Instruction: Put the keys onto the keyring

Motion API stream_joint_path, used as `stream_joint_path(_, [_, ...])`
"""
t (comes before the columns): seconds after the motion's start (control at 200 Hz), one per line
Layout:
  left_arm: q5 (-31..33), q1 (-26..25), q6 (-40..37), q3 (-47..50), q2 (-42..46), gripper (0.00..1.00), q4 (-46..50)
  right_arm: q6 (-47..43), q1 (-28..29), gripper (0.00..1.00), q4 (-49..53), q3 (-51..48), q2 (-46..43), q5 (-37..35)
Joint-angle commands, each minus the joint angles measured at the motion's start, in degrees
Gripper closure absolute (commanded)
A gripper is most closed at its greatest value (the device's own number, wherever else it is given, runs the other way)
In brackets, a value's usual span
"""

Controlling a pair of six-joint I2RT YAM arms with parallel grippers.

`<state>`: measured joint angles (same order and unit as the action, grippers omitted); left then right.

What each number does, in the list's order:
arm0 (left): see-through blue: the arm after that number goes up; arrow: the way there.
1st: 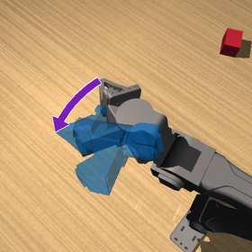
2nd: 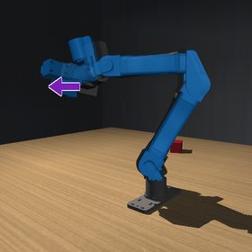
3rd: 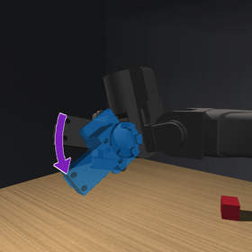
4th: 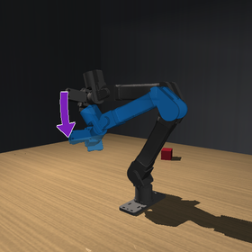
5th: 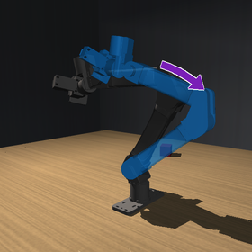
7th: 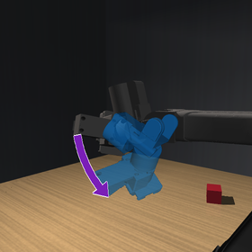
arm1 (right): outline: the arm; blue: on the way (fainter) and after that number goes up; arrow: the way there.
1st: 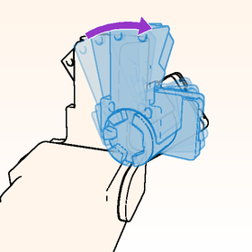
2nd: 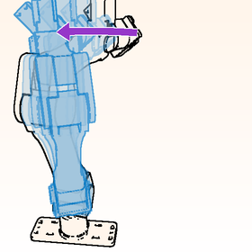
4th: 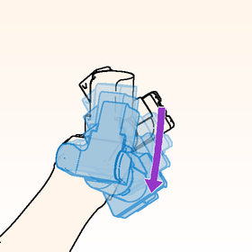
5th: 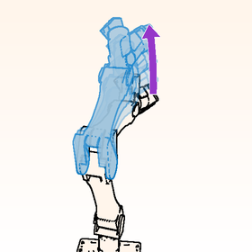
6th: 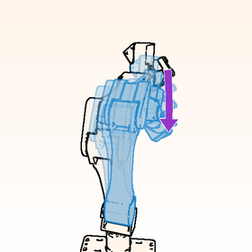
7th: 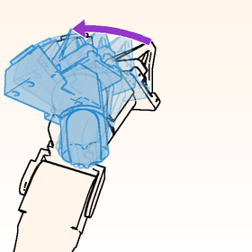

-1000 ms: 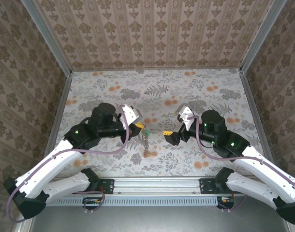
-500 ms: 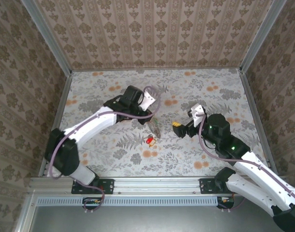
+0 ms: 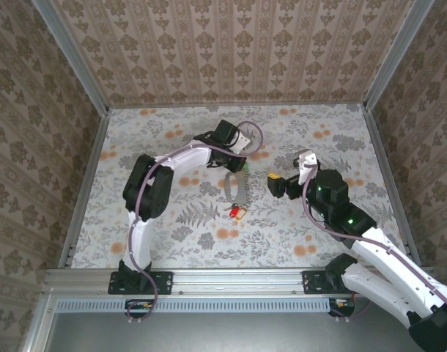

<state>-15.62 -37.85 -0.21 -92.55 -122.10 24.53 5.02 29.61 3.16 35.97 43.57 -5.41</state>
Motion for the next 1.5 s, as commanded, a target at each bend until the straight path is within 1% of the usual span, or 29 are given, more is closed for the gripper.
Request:
stream_joint_path(0.0, [1.62, -0.36, 2.05, -3.90, -2.08, 1.00, 2.49, 1.48, -0.75, 0.00, -1.05, -0.58, -0.09, -3.44])
stream_joint_path(0.045, [1.82, -0.47, 2.31, -4.39, -2.60, 0.99, 3.06, 1.35, -1.18, 0.00, -1.15, -0.61, 0.64, -3.51])
stream_joint_path(0.095, [1.56, -0.47, 2.84, -4.31, -2.25, 0.93, 3.15, 1.56, -1.77, 0.00, -1.19, -0.67, 1.46, -3.91])
stream_joint_path(0.185, [1.02, -0.47, 3.33, -3.27, 0.45, 0.69, 3.39, 2.08, -2.74, 0.00, -1.23, -0.87, 2.16, -4.70])
stream_joint_path(0.245, [1.14, -0.63, 3.46, -1.88, 3.82, 0.57, 4.08, 2.28, -3.19, 0.00, -1.43, -1.19, 1.74, -5.49])
stream_joint_path(0.26, [1.23, -0.63, 3.54, -1.32, 4.93, 0.51, 4.17, 2.25, -3.23, 0.00, -1.53, -1.28, 1.62, -5.82])
stream_joint_path(0.33, [1.06, -0.81, 3.92, 3.29, 11.53, 0.34, 3.14, 1.88, -3.35, 0.00, -2.00, -2.29, 0.58, -7.79])
stream_joint_path(0.395, [1.01, -0.91, 4.93, 10.54, 20.01, 0.28, -1.18, 1.37, -3.79, 0.00, -2.27, -3.43, -0.29, -9.79])
stream_joint_path(0.43, [1.69, -0.87, 5.64, 15.80, 25.56, 0.24, -5.34, 1.08, -4.01, 0.00, -2.36, -4.00, -0.66, -11.11])
stream_joint_path(0.445, [2.34, -0.90, 5.89, 18.35, 28.08, 0.19, -7.11, 0.98, -4.17, 0.00, -2.57, -4.39, -0.89, -11.71])
stream_joint_path(0.475, [4.22, -0.82, 6.27, 23.21, 33.04, 0.04, -10.12, 0.88, -4.52, 0.00, -3.06, -5.14, -1.02, -13.64])
stream_joint_path(0.49, [5.17, -0.81, 6.36, 25.44, 35.44, 0.01, -11.14, 0.83, -4.74, 0.00, -3.37, -5.58, -1.04, -14.50])
stream_joint_path(0.54, [8.62, -0.49, 5.81, 32.01, 42.99, 0.00, -13.53, 0.36, -5.81, 0.00, -4.98, -7.11, -0.93, -16.26])
stream_joint_path(0.585, [14.03, 0.07, 5.92, 36.30, 48.50, 0.00, -13.65, -0.05, -7.42, 0.00, -7.02, -8.22, -0.29, -16.89])
stream_joint_path(0.675, [27.94, 1.72, 8.21, 43.07, 56.42, 0.00, -11.78, -3.95, -11.29, 0.00, -13.95, -10.77, 3.01, -10.69])
stream_joint_path(0.695, [30.88, 1.90, 7.48, 44.91, 57.87, 0.00, -12.10, -4.19, -12.00, 0.00, -14.99, -11.07, 4.09, -10.05])
stream_joint_path(0.745, [35.65, 3.55, 5.37, 48.68, 60.76, 0.00, -13.93, -3.67, -13.87, 0.00, -16.69, -11.00, 6.88, -9.41])
stream_joint_path(0.855, [39.80, 11.34, 6.06, 54.92, 64.98, 0.00, -17.71, -5.25, -17.22, 0.00, -25.75, -13.14, 13.40, -8.01])
stream_joint_path(0.875, [40.92, 13.66, 5.96, 55.99, 65.62, 0.00, -18.94, -5.67, -17.90, 0.00, -27.19, -13.63, 14.54, -7.33])
stream_joint_path(0.98, [44.48, 20.76, 6.73, 60.76, 66.35, 0.00, -24.46, -6.27, -21.34, 0.00, -36.77, -16.25, 20.04, -5.00])
stream_joint_path(1.06, [44.49, 24.52, 5.72, 63.58, 64.43, 0.00, -30.17, -6.45, -23.19, 0.00, -45.22, -17.95, 25.16, -3.47])
stream_joint_path(1.13, [43.27, 27.00, 5.30, 65.07, 61.87, 0.00, -34.74, -7.19, -23.87, 0.00, -49.36, -17.62, 30.44, -2.94])
stream_joint_path(1.19, [42.14, 28.34, 3.51, 67.20, 59.00, 0.00, -42.31, -7.09, -24.32, 0.00, -52.76, -17.01, 34.85, -2.79])
stream_joint_path(1.225, [40.77, 29.25, 2.76, 67.77, 56.92, 0.00, -46.09, -7.00, -24.42, 0.00, -55.26, -16.96, 37.63, -2.52])
stream_joint_path(1.27, [38.11, 30.30, 1.51, 68.41, 54.22, 0.00, -50.27, -6.71, -24.57, 0.00, -55.61, -15.98, 40.67, -2.77])
stream_joint_path(1.345, [30.94, 32.49, 0.52, 71.33, 49.79, 0.00, -60.56, -5.13, -25.79, 0.00, -59.31, -15.47, 45.10, -3.43])
stream_joint_path(1.4, [27.15, 34.18, 0.12, 72.61, 46.02, 0.00, -67.45, -4.36, -26.29, 0.00, -55.17, -14.34, 43.98, -3.34])
stream_joint_path(1.445, [25.02, 34.38, -0.99, 70.91, 45.26, 0.00, -65.08, -3.82, -26.65, 0.00, -54.62, -13.61, 44.54, -3.43])
stream_joint_path(1.495, [22.34, 35.38, -2.06, 71.65, 42.39, 0.00, -69.89, -2.92, -27.36, 0.00, -52.73, -12.89, 44.30, -3.15])
